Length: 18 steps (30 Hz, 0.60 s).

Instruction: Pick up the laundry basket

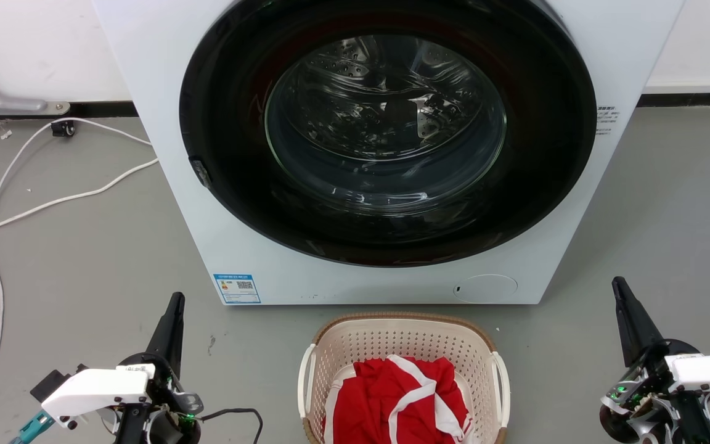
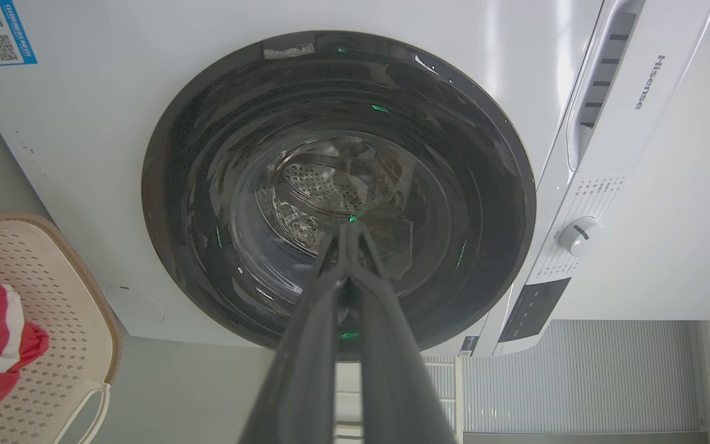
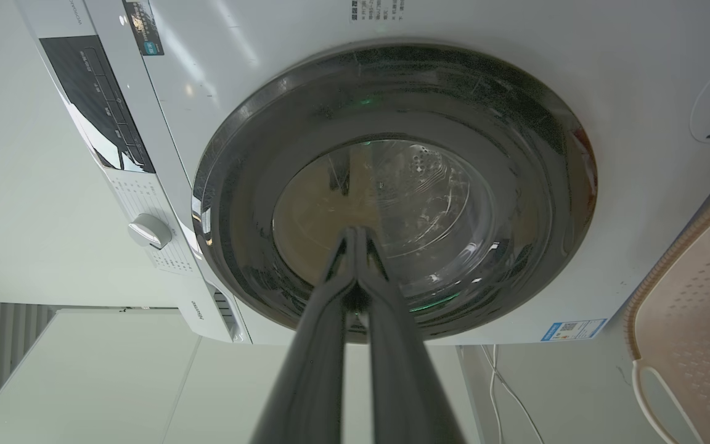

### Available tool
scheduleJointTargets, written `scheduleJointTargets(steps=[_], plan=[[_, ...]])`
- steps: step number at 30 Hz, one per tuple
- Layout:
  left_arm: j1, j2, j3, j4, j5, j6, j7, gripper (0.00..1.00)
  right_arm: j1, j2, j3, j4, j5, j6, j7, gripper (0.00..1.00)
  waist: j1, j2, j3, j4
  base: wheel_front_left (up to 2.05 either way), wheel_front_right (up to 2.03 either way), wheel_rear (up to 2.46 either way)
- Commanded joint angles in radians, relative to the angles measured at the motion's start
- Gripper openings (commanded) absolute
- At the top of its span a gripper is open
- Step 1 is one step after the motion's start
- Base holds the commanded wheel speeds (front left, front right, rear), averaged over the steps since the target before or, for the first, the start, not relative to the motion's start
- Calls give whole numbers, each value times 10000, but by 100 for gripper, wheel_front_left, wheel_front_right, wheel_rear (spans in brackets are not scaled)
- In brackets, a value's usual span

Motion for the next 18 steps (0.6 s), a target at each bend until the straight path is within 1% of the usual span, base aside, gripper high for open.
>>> scheduleJointTargets(steps=[1, 6, 7, 12, 18], plan=[[-55, -20, 42, 1, 26, -20, 29, 0, -123, 36, 4, 5, 31, -3, 11, 0, 0, 0, 0, 0, 0, 0, 0], [-55, -21, 42, 1, 26, -20, 30, 0, -123, 36, 4, 5, 31, -3, 11, 0, 0, 0, 0, 0, 0, 0, 0], [0, 0, 0, -1, 1, 0, -1, 100, 0, 0, 2, -1, -1, 0, -1, 100, 0, 0, 0, 0, 0, 0, 0], [292, -30, -84, 301, 34, 2, -66, 100, 288, 6, 27, 301, -39, -2, -49, 100, 0, 0, 2, -1, 0, 0, 0], [436, -28, -219, 41, 420, 2, -476, 100, 492, 7, 111, 24, -386, -2, -462, 100, 0, 0, 0, -5, 0, 0, 0]])
